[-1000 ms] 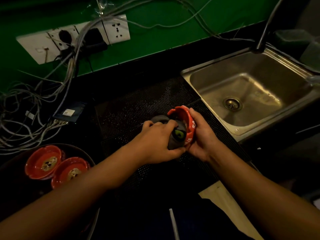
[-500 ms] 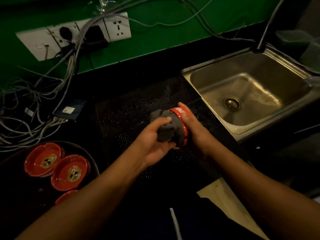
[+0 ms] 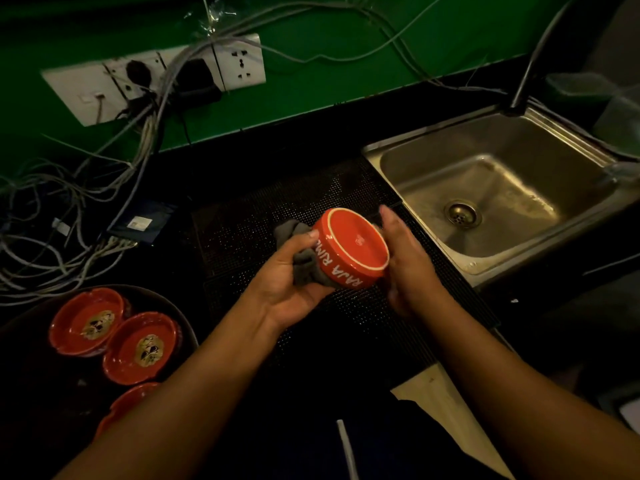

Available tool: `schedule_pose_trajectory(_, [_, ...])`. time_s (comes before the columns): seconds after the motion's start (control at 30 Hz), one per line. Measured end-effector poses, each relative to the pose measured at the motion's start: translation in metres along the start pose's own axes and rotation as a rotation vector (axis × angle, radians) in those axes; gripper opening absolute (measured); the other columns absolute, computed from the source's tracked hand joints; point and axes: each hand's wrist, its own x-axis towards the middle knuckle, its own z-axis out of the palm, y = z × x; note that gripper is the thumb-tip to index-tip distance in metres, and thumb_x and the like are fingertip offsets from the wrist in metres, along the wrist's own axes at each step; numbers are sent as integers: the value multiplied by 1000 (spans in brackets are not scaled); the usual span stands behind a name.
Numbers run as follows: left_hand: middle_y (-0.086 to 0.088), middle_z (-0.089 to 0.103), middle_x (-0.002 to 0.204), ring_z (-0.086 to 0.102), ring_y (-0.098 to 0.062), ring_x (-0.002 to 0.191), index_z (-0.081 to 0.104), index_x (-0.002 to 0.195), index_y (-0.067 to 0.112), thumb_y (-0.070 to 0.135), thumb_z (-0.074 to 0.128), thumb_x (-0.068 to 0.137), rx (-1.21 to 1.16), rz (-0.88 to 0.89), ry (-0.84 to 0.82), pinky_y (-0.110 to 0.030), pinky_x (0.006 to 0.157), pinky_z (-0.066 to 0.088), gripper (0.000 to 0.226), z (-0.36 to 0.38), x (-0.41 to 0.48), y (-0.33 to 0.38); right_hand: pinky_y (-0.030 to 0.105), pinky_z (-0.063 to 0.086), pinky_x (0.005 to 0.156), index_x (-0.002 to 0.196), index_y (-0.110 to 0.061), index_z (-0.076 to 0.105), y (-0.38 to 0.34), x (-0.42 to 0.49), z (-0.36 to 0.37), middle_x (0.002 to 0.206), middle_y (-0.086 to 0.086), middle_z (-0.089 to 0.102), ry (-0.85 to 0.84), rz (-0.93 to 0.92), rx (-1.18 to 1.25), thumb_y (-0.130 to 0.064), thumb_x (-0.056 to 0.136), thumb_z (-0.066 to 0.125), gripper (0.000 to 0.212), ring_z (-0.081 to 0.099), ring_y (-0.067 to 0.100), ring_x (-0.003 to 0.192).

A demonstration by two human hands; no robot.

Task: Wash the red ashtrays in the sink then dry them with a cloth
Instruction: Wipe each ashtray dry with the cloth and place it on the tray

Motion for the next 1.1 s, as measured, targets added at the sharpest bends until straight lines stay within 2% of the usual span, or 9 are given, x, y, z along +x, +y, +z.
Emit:
schedule_pose_trajectory(0.07, [-12,69,98,68,-22,88,62,108,7,26,55,79,-2,8,-37,-40,79,56,35,-3,-1,1,34,54,69,129,-14,56,-2,-1,3,114,11,68,-37,288,212,-62,83,51,66,67,24,96])
schedule_pose_trajectory(0.13, [-13,70,102,68,-24,91,62,111,7,26,57,81,55,16,11,-41,76,59,36,-4,-2,2,33,55,63,124,-13,59,-2,-2,4,111,13,69,-66,395,261,-57,79,57,63,67,25,90])
schedule_pose_trajectory(0.27, [-14,68,109,67,-26,94,62,113,9,25,62,87,163,118,401,-40,70,57,30,-9,3,1,39,56,82,129,-8,55,-6,1,2,112,12,70,-24,283,367,-39,76,63,62,69,22,94])
schedule_pose_trajectory(0.33, [-11,67,102,66,-24,90,61,109,10,22,60,90,178,274,499,-38,70,55,22,-12,3,2,36,56,80,132,-4,52,-9,1,-2,110,12,70,-14,199,361,-33,74,64,65,70,19,90])
schedule_pose_trajectory(0.5, [5,72,82,69,-9,77,64,94,20,16,55,94,333,446,358,-32,71,57,10,15,-3,-6,30,56,56,132,-4,48,-5,3,6,103,12,71,89,116,403,-30,83,63,57,71,21,82])
schedule_pose_trajectory(0.67, [0,68,91,65,-12,83,64,113,16,17,57,94,609,583,312,-30,75,54,20,14,2,0,30,56,59,122,-9,54,-5,-6,13,92,9,72,-33,166,291,-23,92,56,33,69,18,73])
schedule_pose_trajectory(0.83, [-2,70,94,67,-19,78,65,114,22,13,59,91,934,193,-15,-28,64,54,25,10,-7,35,23,57,56,102,-7,62,-12,-11,2,77,8,73,-179,335,11,-25,91,57,21,70,15,64])
schedule_pose_trajectory(0.97, [-16,66,112,66,-31,95,63,116,21,9,60,89,697,98,100,-44,76,56,29,0,-7,11,31,58,66,108,-4,63,-25,-1,0,90,14,74,-168,379,-173,-59,73,60,65,72,22,79])
schedule_pose_trajectory(1.1, [-15,69,98,68,-23,82,67,104,10,3,57,88,206,216,347,-35,64,58,20,-3,7,-9,38,56,81,121,-2,60,-24,-3,7,109,19,70,-161,317,46,-68,73,50,82,69,28,100])
